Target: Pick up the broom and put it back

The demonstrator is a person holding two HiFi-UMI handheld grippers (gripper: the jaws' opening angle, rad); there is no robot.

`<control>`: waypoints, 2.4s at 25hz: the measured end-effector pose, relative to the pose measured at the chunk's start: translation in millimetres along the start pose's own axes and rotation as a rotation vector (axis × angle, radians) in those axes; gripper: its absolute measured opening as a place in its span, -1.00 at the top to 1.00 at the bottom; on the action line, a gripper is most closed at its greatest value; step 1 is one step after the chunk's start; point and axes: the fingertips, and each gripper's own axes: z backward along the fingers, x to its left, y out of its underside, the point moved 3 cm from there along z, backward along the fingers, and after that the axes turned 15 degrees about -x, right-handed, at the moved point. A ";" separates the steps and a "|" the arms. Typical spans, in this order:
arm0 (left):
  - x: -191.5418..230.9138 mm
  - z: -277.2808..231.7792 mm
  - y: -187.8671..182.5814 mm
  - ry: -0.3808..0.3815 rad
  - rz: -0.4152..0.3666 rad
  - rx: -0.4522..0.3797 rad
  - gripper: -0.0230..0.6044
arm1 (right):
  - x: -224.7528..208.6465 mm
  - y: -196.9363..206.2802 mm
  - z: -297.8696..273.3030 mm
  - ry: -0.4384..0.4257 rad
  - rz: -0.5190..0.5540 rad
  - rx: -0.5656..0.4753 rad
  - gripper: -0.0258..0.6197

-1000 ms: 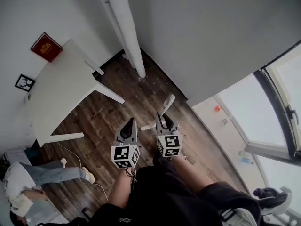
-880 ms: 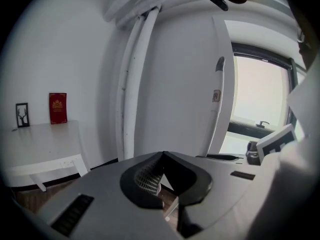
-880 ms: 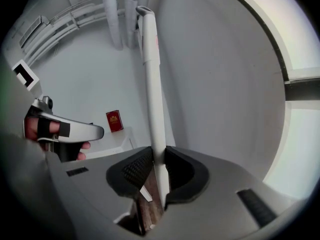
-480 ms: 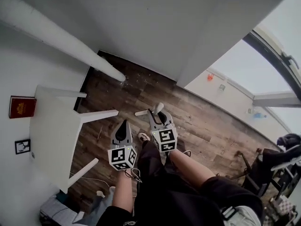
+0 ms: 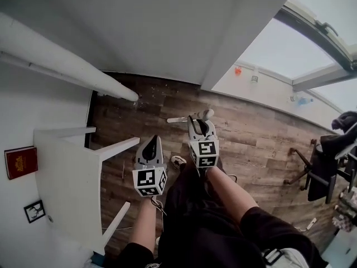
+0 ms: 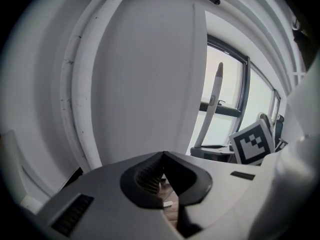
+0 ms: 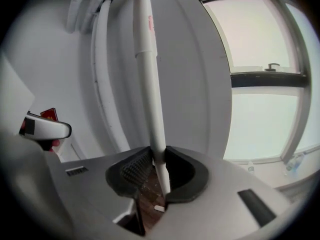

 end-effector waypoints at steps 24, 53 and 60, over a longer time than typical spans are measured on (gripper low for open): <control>-1.5 -115.7 78.7 0.154 0.061 0.203 0.92 | -90.8 87.1 -145.2 0.250 -0.106 0.114 0.62; -28.3 -172.4 48.1 0.150 0.087 0.129 0.92 | -150.1 71.6 -165.8 0.216 -0.074 0.085 0.19; -34.2 -127.7 17.2 0.132 0.109 0.069 0.92 | -113.8 24.9 -70.2 0.169 -0.076 0.029 0.30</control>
